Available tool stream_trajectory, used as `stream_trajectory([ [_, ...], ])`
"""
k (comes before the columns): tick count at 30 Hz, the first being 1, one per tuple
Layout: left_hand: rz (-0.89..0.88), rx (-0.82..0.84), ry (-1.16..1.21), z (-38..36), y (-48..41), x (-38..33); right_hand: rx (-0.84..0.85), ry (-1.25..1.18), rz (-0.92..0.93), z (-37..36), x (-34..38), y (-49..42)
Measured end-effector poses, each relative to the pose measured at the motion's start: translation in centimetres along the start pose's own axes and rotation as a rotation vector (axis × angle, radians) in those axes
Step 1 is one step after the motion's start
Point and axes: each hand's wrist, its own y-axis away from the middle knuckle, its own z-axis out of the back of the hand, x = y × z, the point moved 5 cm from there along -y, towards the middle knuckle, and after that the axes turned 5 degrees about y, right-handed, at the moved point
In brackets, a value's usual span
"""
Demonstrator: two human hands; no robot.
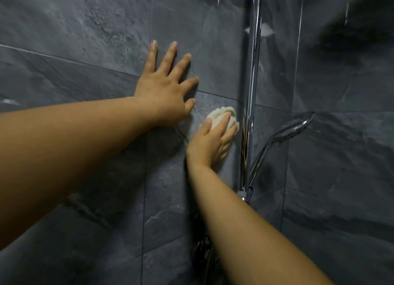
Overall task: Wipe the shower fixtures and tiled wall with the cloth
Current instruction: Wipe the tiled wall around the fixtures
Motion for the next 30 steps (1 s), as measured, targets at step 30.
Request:
stream_trajectory([
  [30, -0.124, -0.151, 0.169, 1.0, 2.9, -0.1, 0.091, -0.175, 0.056, 1.0, -6.9, 5.8],
])
